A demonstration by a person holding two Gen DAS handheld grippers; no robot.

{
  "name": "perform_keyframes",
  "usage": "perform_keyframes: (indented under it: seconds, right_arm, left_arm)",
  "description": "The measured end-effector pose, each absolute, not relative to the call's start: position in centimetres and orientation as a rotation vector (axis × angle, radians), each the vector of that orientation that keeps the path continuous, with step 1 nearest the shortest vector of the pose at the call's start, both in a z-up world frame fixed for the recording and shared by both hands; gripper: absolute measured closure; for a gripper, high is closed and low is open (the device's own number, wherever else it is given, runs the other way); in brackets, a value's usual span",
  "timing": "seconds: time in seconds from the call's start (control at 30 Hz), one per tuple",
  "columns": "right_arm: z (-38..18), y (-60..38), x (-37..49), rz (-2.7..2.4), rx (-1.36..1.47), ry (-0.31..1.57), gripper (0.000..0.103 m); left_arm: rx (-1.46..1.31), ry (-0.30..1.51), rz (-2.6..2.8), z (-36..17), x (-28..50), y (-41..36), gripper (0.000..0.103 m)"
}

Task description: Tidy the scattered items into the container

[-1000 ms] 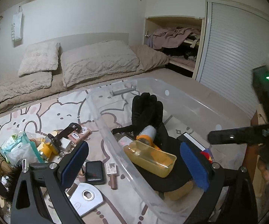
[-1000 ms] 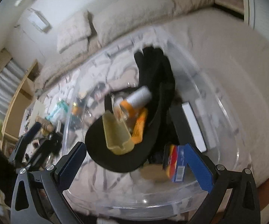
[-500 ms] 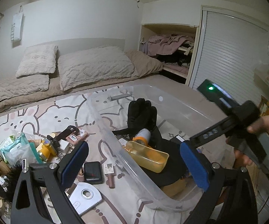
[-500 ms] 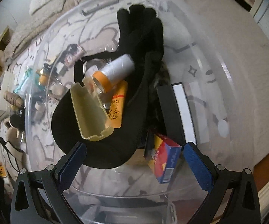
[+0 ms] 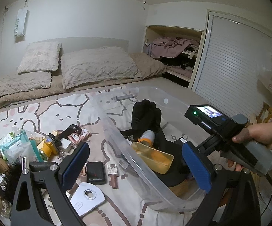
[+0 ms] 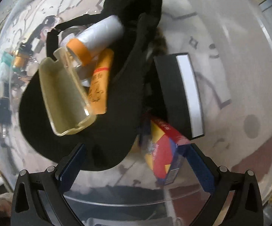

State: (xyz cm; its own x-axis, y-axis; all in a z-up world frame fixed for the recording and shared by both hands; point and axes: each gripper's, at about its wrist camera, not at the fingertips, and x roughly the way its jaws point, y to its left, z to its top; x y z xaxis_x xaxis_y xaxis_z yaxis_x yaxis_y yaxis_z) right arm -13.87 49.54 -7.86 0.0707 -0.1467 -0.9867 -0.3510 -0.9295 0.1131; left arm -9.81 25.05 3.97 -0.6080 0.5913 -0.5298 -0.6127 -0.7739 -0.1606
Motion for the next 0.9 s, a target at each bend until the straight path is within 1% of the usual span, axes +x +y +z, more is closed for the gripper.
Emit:
perform_keyframes:
  seconds: [0.1, 0.2, 0.23, 0.33, 0.4, 0.47, 0.63, 0.9]
  right_arm:
    - [-6.8, 48.7, -13.4, 2.06, -2.222, 0.782, 0.0]
    - [-5.8, 46.7, -13.0, 2.135, -2.305, 0.932, 0.0]
    - [-5.3, 45.9, -12.9, 2.157, -2.32, 0.925, 0.0]
    - [-3.4, 44.1, -12.7, 2.247, -2.299, 0.76, 0.0]
    - [-2.7, 44.0, -12.7, 2.261, -2.282, 0.716, 0.0]
    - [-2.6, 44.5, -12.8, 2.254, -2.255, 0.722, 0.0]
    - [-3.1, 46.1, -12.6, 2.237, -2.183, 0.812, 0.0]
    - [-2.2, 47.0, -11.3, 2.308, -2.081, 0.838, 0.0]
  left_arm:
    - [-0.754, 0.039, 2.337, 3.9, -10.0, 24.7, 0.004]
    - [-0.757, 0.019, 2.34, 3.9, -10.3, 24.2, 0.004]
    - [-0.758, 0.013, 2.342, 3.9, -10.3, 24.0, 0.004]
    - [-0.756, 0.008, 2.349, 4.0, -10.3, 23.8, 0.004]
    - [-0.75, 0.003, 2.358, 4.1, -10.3, 23.4, 0.003]
    - [-0.75, -0.008, 2.357, 4.3, -10.3, 23.0, 0.003]
    - [-0.742, -0.015, 2.359, 4.4, -10.0, 22.6, 0.003]
    - [-0.744, -0.015, 2.364, 4.5, -9.9, 22.3, 0.003]
